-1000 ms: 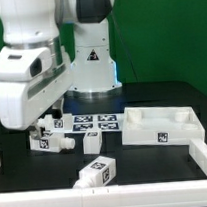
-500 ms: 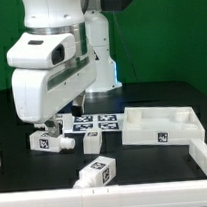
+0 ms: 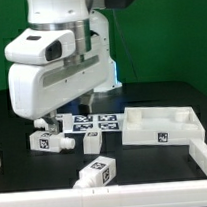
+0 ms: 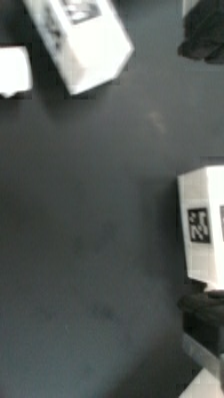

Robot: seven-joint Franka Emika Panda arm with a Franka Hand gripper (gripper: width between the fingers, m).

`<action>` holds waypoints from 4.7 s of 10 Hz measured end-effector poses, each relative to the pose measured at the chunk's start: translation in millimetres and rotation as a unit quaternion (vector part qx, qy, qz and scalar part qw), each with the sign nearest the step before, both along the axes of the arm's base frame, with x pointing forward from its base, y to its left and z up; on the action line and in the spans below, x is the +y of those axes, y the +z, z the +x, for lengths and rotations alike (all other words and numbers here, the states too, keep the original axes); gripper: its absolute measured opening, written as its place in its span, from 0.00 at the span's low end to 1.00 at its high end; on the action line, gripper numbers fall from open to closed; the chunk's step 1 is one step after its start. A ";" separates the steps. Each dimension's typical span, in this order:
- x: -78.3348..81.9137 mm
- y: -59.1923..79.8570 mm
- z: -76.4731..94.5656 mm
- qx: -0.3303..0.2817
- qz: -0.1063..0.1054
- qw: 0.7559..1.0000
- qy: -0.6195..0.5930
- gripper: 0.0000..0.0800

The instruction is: Assemble one leg

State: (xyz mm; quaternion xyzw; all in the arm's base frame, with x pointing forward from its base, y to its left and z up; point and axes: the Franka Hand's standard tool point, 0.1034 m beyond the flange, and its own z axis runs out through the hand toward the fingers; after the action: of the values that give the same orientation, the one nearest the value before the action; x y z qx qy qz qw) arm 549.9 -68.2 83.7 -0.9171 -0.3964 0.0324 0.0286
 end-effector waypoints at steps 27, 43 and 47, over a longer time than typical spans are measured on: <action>51.7 -29.6 38.8 0.068 -0.003 0.900 -0.431 0.81; -38.5 -68.4 26.9 -0.014 0.013 0.916 -0.400 0.35; -47.3 -73.5 25.5 -0.027 0.010 0.917 -0.397 0.35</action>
Offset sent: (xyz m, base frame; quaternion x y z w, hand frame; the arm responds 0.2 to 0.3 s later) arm 0.0000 0.0000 0.0000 0.0000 0.0000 -0.1938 0.9810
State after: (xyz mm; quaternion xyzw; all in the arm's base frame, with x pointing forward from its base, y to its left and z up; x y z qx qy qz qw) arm 575.3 -115.5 10.2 -0.9992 -0.0002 -0.0109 0.0376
